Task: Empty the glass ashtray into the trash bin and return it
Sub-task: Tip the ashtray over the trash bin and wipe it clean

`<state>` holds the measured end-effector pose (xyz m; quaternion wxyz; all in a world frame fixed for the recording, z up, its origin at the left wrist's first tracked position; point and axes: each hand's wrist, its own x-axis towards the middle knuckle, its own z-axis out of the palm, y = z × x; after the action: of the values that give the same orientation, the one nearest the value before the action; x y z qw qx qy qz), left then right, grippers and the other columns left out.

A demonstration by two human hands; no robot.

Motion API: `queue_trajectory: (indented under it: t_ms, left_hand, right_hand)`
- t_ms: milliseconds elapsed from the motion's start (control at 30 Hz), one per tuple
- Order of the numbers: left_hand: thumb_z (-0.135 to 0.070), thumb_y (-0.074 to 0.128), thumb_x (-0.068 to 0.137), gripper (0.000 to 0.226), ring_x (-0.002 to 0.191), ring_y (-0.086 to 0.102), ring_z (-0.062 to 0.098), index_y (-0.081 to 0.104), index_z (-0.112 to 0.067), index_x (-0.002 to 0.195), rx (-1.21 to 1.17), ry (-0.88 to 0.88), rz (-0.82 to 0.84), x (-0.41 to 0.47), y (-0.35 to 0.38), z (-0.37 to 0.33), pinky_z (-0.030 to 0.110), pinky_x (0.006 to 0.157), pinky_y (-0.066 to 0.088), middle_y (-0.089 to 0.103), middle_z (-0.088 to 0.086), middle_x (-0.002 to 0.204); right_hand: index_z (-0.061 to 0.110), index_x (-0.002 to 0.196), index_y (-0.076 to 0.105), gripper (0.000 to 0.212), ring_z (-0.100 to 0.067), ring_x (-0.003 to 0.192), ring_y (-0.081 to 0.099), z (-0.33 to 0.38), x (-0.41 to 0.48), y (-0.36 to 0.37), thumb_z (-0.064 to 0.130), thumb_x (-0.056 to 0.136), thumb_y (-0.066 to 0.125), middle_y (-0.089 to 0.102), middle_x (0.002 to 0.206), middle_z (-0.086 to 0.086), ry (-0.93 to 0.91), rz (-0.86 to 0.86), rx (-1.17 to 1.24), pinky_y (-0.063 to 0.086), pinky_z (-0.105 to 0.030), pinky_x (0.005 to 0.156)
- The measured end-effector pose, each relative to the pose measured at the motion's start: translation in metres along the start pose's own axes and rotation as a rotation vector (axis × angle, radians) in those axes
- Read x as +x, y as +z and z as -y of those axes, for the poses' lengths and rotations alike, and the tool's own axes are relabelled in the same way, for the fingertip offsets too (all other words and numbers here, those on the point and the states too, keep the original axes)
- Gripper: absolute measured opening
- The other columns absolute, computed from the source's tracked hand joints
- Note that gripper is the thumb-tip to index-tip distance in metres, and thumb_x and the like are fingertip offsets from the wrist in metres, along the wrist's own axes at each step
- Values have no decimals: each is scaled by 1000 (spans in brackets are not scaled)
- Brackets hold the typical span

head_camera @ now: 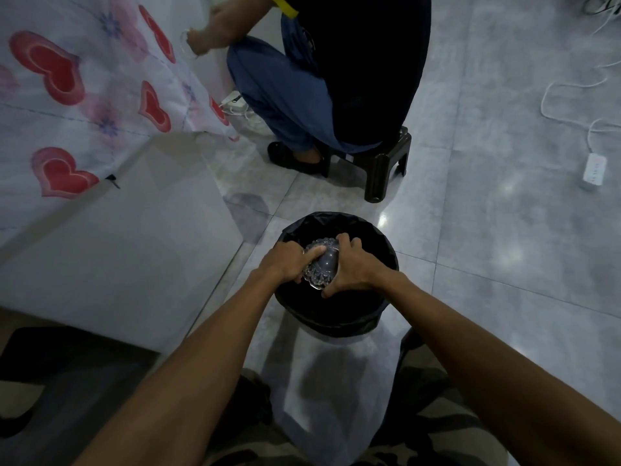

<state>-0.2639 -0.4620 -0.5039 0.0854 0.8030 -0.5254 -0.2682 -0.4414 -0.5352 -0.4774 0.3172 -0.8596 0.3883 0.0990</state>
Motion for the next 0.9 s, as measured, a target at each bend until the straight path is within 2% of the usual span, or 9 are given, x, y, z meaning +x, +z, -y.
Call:
queue_trajectory:
  t_ms: [100,200,300,400,567,700,800,900]
  left_hand:
    - [-73,38,99,81,62,68,13,73,-5,68,24,21,-25,0,3,2,37,85,52,70,6,53]
    - [-71,37,100,79,64,69,16,72,-5,73,11,36,-27,1,5,6,38,84,52,71,8,56]
    - [-75,32,98,73,71,70,24,64,-15,69,-9,57,-36,-1,8,8,44,85,55,69,6,63]
    - [-78,27,96,67,78,68,28,56,-24,71,11,44,-65,-4,10,8,42,80,54,67,4,73]
    - [-84,13,91,87,90,69,29,68,-17,93,-5,36,-116,-5,13,15,46,85,55,74,9,98]
    - [-80,14,96,84,92,69,28,70,-16,99,16,50,-106,-5,12,15,44,85,54,75,8,99]
    - [-77,12,99,83,94,70,29,72,-19,102,120,72,-118,-3,14,18,46,87,55,75,7,100]
    - [-64,21,106,71,89,72,30,74,-18,95,269,123,-255,1,14,19,41,78,54,76,7,94]
  right_hand:
    - [9,149,25,119,-38,127,56,2,0,3,51,63,96,37,145,-15,-37,-26,-28,54,-46,103]
    - [10,160,16,134,-42,128,57,4,-1,5,59,61,93,35,152,-16,-61,-57,-87,54,-51,101]
    - [10,161,15,134,-44,126,58,6,0,7,61,63,91,36,151,-19,-48,-49,-142,54,-51,101]
    - [8,157,21,129,-44,123,59,8,2,5,62,63,91,38,148,-21,-30,-32,-165,55,-49,100]
    - [7,158,21,127,-41,121,61,11,3,8,55,64,92,35,152,-16,-49,-75,-144,56,-49,97]
    - [20,165,9,134,-42,120,62,10,2,13,60,65,89,35,154,-14,-63,-84,-149,56,-50,96]
    - [23,162,17,127,-41,121,62,8,2,18,64,65,87,38,151,-13,-56,-93,-171,54,-50,98]
    - [21,159,21,124,-41,128,54,7,1,21,65,64,87,40,149,-15,-47,-98,-194,51,-54,101]
